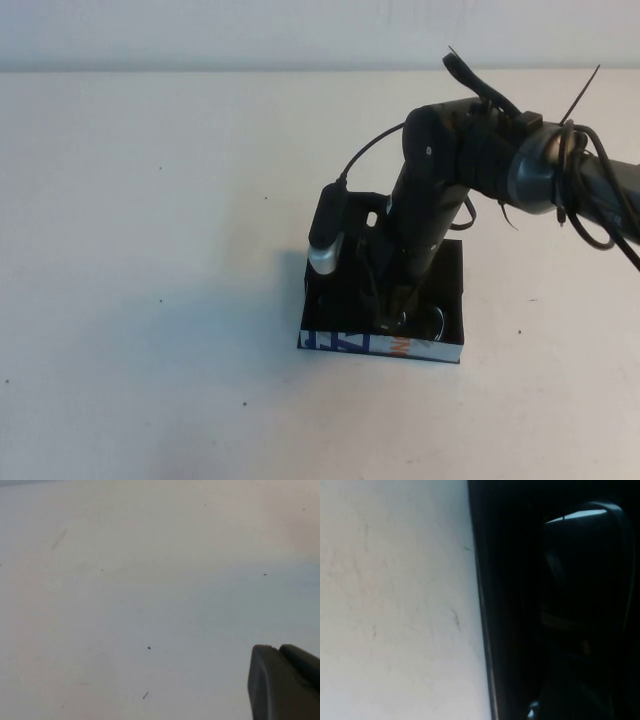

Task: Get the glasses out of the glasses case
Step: Pick up the glasses from the glasses case

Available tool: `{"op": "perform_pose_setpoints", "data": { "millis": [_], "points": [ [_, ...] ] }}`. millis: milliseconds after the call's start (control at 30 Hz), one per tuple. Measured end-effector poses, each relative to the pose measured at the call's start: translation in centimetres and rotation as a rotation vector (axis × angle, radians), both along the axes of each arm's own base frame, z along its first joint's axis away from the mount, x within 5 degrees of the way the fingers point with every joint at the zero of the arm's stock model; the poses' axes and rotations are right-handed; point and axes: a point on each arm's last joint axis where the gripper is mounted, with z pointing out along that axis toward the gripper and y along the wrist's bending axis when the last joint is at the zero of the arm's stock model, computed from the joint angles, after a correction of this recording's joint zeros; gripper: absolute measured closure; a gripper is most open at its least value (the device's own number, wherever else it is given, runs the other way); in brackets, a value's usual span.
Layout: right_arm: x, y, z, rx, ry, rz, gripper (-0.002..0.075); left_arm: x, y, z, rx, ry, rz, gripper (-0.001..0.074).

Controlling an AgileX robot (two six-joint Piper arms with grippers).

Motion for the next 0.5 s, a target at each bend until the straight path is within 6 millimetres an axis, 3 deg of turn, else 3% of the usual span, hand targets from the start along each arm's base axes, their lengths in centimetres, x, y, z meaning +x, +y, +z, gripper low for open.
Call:
{"op": "perform_pose_setpoints", "data": {
  "millis": [167, 267, 367, 500],
  "points": [
    [0.2, 0.2, -1.1, -0.006, 0.019, -0.003, 0.0487, 0.0, 0.0, 0.0, 0.0, 0.0, 0.0, 0.074],
    [0.2, 0.2, -0.9, -0.005, 0.029, -0.002, 0.0573, 0.0, 0.0, 0.0, 0.0, 0.0, 0.0, 0.074],
    [0.1, 0.3, 0.1, -0.013, 0.049, 0.012, 0.0674, 0.0, 0.0, 0.0, 0.0, 0.0, 0.0, 0.074],
    [0.8, 0.5, 2.7, 0.001, 0.004, -0.035, 0.0683, 0.0, 0.0, 0.0, 0.0, 0.0, 0.0, 0.074]
  ]
}}
